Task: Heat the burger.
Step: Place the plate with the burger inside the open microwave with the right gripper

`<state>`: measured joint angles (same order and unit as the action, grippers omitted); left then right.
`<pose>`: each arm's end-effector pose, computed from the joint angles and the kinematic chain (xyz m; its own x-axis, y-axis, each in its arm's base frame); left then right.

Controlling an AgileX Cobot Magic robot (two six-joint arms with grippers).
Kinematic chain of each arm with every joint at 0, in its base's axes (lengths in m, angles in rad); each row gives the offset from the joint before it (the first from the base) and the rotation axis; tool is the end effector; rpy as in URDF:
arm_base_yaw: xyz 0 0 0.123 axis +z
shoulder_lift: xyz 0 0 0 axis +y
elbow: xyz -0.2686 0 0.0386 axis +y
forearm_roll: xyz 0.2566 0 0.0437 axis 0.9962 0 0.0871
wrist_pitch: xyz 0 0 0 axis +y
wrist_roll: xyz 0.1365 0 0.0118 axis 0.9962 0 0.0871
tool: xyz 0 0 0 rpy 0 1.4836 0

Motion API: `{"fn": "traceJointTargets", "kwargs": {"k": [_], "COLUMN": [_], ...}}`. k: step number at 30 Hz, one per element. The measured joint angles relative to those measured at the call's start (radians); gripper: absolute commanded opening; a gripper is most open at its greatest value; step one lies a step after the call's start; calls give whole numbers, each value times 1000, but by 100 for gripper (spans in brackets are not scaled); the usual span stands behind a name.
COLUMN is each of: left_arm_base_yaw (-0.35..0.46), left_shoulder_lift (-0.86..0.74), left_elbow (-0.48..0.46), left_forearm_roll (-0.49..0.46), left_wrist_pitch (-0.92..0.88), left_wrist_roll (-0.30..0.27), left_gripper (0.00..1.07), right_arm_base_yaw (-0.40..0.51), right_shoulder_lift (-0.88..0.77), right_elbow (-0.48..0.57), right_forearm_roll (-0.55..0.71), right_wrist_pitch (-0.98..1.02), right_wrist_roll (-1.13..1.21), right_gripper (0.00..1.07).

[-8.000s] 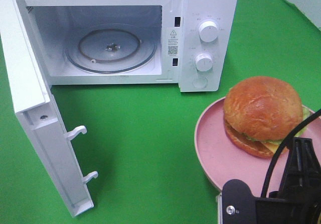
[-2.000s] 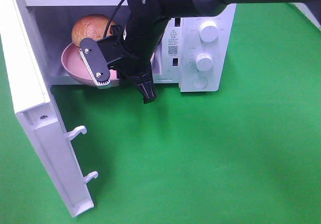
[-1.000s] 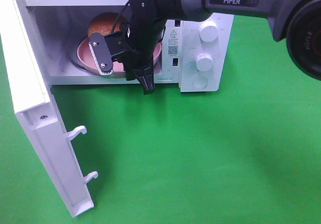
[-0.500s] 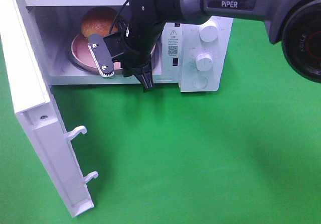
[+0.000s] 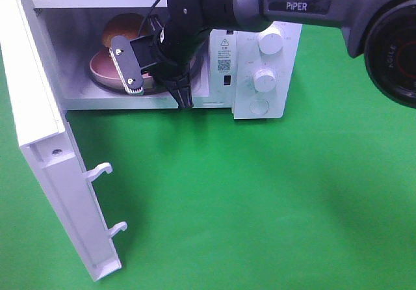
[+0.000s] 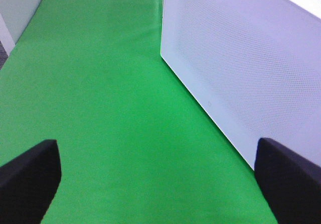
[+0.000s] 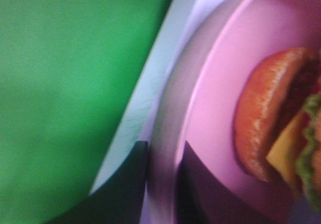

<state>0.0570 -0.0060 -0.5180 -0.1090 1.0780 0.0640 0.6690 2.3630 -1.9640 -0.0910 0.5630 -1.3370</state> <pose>0.0540 -0.0101 0.2650 -0.4467 -0.0133 -0.8946 0.0343 0.9989 -0.0319 0.4431 0.3418 0.1198 0.4939 -0.8672 -0.0636 -0.6866 -0.3440 -0.6405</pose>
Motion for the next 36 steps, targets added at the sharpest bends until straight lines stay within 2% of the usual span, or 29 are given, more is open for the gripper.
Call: {"fn": "traceJointTargets", "kwargs": {"k": [1,2,5,6,14,16,17,26,31,33,36], "left_arm_base_yaw": [0,0,0,0,0,0,0,0,0,0,0], "left_shoulder_lift": [0,0,0,0,0,0,0,0,0,0,0], "left_elbow": [0,0,0,0,0,0,0,0,0,0,0], "left_forearm_roll": [0,0,0,0,0,0,0,0,0,0,0], "left_wrist_pitch": [0,0,0,0,0,0,0,0,0,0,0], "left_wrist_roll": [0,0,0,0,0,0,0,0,0,0,0], "left_gripper": [98,98,98,98,98,98,98,98,98,98,98], "right_arm_base_yaw": [0,0,0,0,0,0,0,0,0,7,15], "right_shoulder_lift": [0,-2,-2,-2,-5,-25,-25,-139,-190,-248,-276], "right_elbow": [0,-5,-6,-7,-5,25,25,184,263,357,401], "right_forearm_roll": [0,0,0,0,35,39,39,46,46,58,61], "right_wrist_pitch": [0,-16,-21,-24,25,23,23,-22,-39,-77,-92], "right_wrist_roll": [0,1,3,9,27,27,27,27,27,27,27], "right_gripper": [27,35,38,42,51,59,59,77,76,77,76]}}
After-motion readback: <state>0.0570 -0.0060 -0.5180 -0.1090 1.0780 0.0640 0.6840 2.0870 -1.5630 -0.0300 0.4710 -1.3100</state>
